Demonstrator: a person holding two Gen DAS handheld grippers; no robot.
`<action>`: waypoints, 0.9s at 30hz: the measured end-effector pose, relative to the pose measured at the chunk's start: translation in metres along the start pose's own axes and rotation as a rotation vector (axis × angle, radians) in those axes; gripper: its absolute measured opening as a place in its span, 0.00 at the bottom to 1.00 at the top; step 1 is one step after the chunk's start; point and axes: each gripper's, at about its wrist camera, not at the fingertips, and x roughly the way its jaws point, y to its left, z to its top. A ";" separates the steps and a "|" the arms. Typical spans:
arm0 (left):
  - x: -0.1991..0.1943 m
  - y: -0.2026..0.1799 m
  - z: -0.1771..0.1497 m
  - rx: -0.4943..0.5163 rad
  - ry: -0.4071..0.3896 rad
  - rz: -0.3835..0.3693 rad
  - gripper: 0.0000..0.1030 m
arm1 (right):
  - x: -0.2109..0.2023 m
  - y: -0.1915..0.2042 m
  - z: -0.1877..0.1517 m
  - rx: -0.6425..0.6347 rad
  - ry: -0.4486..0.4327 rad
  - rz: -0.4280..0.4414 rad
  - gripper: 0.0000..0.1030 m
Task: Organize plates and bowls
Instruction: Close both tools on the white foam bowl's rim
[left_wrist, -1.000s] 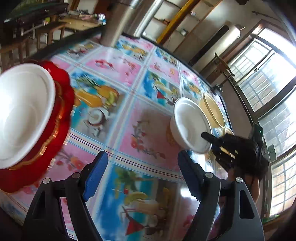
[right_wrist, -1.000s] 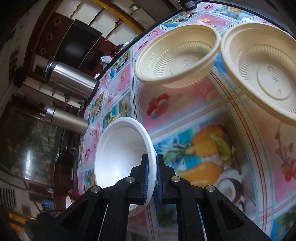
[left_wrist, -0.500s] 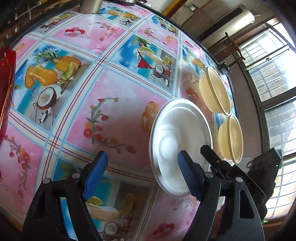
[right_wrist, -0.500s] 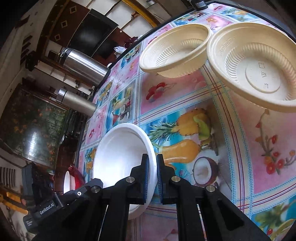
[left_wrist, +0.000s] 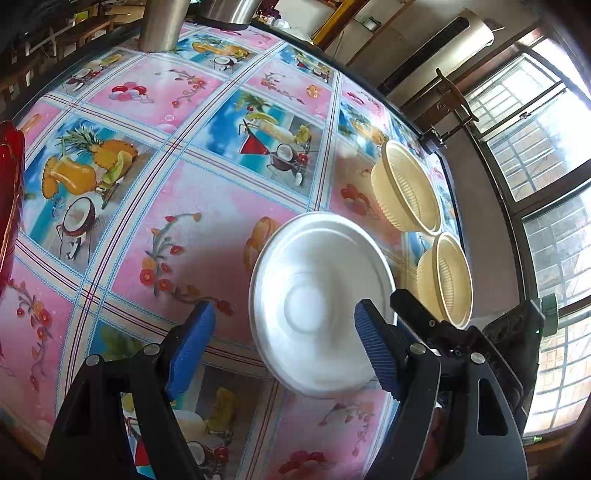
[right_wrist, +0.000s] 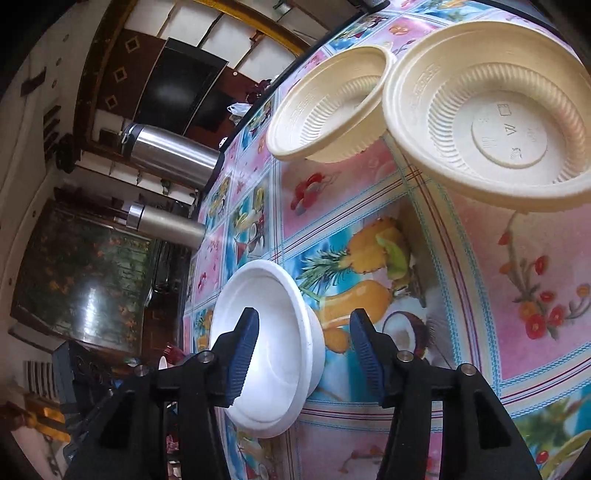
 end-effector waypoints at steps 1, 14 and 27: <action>0.000 -0.002 0.001 0.001 -0.005 0.000 0.76 | 0.000 -0.001 0.000 0.004 0.000 0.001 0.53; 0.020 -0.015 0.006 0.028 0.047 0.005 0.32 | 0.004 0.003 -0.003 -0.007 0.016 0.020 0.38; 0.023 -0.003 0.001 0.028 0.010 0.025 0.08 | 0.006 0.002 -0.005 -0.031 -0.003 -0.057 0.07</action>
